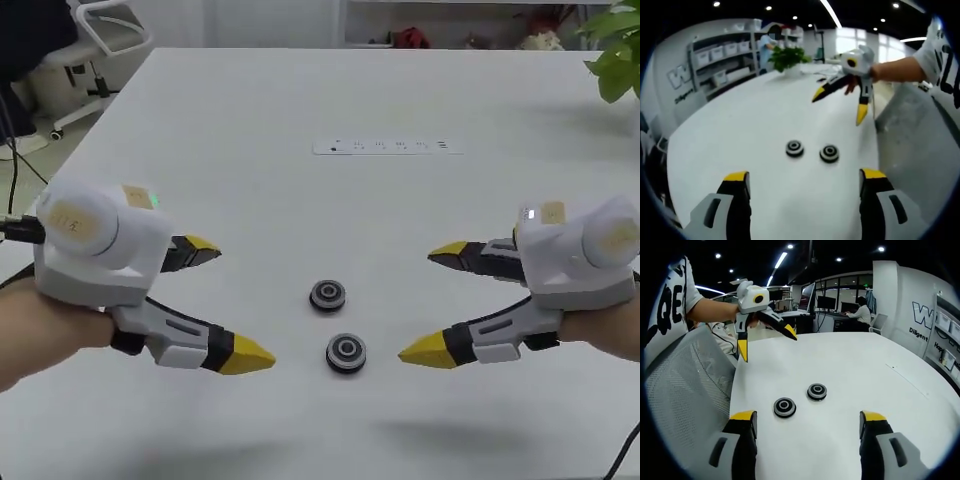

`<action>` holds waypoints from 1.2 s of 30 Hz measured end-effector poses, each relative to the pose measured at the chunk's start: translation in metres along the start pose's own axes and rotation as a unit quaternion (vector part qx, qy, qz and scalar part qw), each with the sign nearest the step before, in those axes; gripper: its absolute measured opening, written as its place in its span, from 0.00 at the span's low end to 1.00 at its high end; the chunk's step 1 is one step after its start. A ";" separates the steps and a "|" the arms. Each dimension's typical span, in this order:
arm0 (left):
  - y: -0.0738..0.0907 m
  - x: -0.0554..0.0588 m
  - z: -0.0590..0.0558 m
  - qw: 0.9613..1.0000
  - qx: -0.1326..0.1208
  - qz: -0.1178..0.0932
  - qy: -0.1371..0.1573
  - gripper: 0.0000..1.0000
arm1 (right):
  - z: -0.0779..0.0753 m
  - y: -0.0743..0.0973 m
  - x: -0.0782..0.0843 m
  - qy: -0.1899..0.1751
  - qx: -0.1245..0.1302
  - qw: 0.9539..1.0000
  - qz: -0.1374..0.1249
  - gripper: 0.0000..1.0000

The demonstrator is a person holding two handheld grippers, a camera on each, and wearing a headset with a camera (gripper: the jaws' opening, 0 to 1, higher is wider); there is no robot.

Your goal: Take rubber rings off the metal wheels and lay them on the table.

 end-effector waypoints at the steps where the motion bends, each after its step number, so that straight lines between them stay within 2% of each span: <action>1: -0.001 0.001 0.000 1.000 0.002 0.003 -0.001 0.91 | 0.000 -0.001 0.000 -0.003 -0.002 1.000 -0.001 0.81; 7: -0.006 0.003 0.000 1.000 0.008 0.006 0.003 0.91 | 0.005 -0.008 0.001 0.005 -0.014 1.000 -0.004 0.81; 15: -0.013 0.004 -0.001 1.000 0.014 0.011 0.001 0.88 | 0.008 -0.016 0.008 0.012 -0.025 1.000 0.008 0.79; 21: -0.020 0.005 -0.006 1.000 0.025 0.015 -0.002 0.88 | 0.010 -0.023 0.008 0.015 -0.035 0.999 0.008 0.77; 36: -0.032 0.006 -0.009 0.999 0.039 0.018 -0.004 0.81 | 0.013 -0.033 0.011 0.001 -0.050 0.999 0.005 0.69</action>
Point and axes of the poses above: the centre of the closed fingertips' face, and the gripper's own axes: y roughly backward along the fingers, z roughly to its left, x roughly out of its underside, the point moved 3 cm from there along y, roughly backward along the fingers, and after that the axes turned 4 degrees about y, right-handed, at the moved point
